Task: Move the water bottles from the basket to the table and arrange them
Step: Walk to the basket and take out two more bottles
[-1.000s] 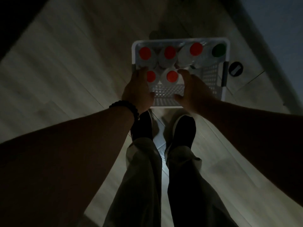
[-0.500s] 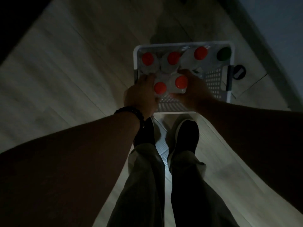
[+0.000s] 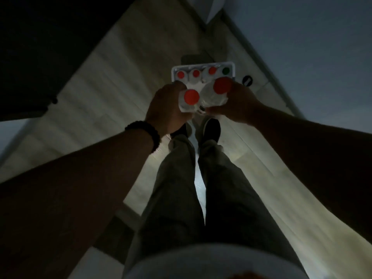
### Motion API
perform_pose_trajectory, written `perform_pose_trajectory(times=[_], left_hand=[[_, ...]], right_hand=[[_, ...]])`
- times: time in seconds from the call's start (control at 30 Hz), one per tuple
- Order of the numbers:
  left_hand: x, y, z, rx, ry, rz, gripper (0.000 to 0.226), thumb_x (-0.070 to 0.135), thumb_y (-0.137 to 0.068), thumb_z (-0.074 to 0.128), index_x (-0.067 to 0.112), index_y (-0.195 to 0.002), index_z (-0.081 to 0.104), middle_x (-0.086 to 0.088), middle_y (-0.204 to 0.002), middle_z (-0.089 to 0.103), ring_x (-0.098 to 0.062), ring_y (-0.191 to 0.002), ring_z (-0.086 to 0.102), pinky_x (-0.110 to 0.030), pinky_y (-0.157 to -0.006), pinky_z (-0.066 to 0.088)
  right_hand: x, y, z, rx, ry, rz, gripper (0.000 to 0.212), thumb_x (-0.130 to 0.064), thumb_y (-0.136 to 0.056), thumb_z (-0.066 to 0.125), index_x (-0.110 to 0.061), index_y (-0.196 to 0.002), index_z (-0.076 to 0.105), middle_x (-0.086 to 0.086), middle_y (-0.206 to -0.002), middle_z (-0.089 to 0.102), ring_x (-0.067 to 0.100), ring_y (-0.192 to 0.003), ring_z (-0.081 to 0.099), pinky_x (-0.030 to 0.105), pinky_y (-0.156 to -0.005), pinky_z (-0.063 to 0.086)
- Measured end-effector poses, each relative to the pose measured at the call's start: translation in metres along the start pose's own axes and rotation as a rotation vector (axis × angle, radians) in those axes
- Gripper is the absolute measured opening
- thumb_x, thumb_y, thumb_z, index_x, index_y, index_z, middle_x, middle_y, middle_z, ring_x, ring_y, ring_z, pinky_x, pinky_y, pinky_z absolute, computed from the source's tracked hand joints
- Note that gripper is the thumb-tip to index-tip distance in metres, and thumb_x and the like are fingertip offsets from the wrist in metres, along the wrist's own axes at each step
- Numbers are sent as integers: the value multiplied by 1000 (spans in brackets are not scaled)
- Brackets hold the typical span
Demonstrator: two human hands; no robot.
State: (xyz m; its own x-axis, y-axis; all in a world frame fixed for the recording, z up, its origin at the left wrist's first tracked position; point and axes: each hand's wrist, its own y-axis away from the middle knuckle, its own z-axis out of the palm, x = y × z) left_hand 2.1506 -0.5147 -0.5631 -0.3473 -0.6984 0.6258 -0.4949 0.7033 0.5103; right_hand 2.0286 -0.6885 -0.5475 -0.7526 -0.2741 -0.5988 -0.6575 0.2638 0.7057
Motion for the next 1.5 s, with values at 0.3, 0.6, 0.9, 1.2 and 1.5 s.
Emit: perform_pose_trajectory(times=[0.3,0.6,0.9,1.2,1.5], left_hand=[[134,80,-156,7,186,85,63,25,-75,92,21,-129,59,10,-116,65,-9,-107,61,-13,-92,48],[236,104,-222,107,495,56,35,18,-83,81,21,-116,71,-1,-113,75,-20,-105,71,-50,-97,58],[290,120,-221,60,741,-27,48,42,-97,66,-4,-110,70,-17,-98,75,-33,-91,72,-48,-91,57],[320,120,-210,-96,953,-316,65,60,-83,75,4,-115,71,-17,-88,76,-28,-67,73,-40,-66,60],[335,116,-209,-370,1012,-326,57,45,-94,70,3,-130,58,-19,-85,66,-28,-67,64,-41,-64,62]], right_hand=[[-130,146,-119,4,-81,-93,66,-31,-77,87,-29,-137,60,-7,-132,66,8,-111,63,32,-100,48],[-171,216,-160,226,-694,-133,64,-49,-69,79,-3,-114,73,12,-110,78,32,-103,75,54,-101,55],[-174,257,-173,274,-1024,-70,85,-76,-80,60,-1,-118,66,22,-100,75,36,-81,73,48,-80,63],[-157,280,-188,266,-1165,7,48,-44,-89,76,-4,-112,61,16,-79,72,29,-68,69,42,-71,61],[-150,292,-177,397,-1265,69,59,-46,-86,79,-6,-124,57,19,-93,71,33,-75,70,52,-84,61]])
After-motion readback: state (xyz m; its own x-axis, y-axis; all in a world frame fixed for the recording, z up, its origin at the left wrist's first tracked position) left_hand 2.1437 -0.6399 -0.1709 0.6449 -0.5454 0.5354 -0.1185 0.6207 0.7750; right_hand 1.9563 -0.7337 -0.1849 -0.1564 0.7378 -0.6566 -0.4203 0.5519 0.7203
